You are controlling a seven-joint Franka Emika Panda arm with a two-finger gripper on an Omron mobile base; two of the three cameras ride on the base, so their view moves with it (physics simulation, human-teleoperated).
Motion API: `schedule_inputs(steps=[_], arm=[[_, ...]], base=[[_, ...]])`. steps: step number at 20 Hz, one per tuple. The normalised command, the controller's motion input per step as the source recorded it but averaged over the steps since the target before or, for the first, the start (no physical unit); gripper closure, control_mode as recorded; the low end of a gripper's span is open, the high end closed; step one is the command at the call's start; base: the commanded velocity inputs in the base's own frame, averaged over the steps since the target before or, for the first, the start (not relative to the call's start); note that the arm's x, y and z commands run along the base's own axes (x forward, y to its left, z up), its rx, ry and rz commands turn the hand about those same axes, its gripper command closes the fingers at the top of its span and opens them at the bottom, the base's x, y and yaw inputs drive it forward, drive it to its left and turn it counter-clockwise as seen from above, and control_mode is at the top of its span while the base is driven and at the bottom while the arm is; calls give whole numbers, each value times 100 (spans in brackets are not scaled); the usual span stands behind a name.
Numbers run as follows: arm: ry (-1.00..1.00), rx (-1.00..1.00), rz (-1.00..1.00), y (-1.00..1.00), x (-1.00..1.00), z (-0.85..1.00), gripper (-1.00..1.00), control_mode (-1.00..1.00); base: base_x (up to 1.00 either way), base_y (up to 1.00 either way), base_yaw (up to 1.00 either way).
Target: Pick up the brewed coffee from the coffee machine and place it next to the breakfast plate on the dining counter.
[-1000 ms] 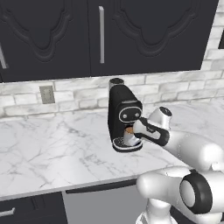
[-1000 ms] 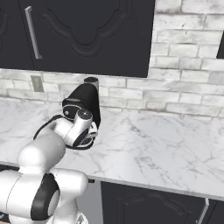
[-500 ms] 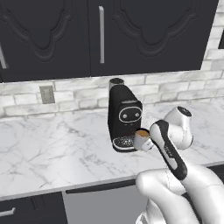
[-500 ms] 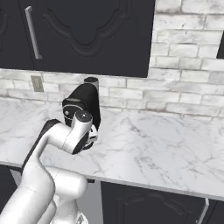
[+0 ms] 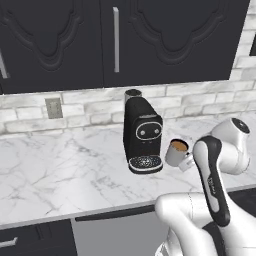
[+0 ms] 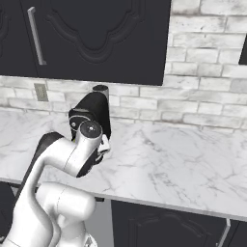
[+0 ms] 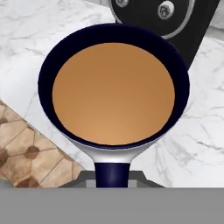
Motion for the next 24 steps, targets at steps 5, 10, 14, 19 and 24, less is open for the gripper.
schedule_inputs(steps=[5, 10, 14, 19, 24], arm=[[0, 0, 0, -1, -4, 71, 100, -100], [0, -3, 0, 1, -17, 25, 100, -100], [0, 0, 0, 0, 0, 0, 100, 100], [0, 0, 0, 0, 0, 0, 100, 100], [0, 0, 0, 0, 0, 0, 100, 100]], base=[[0, 0, 0], [0, 0, 0], [-36, 10, 1], [-65, 34, 16], [-58, 56, 56]])
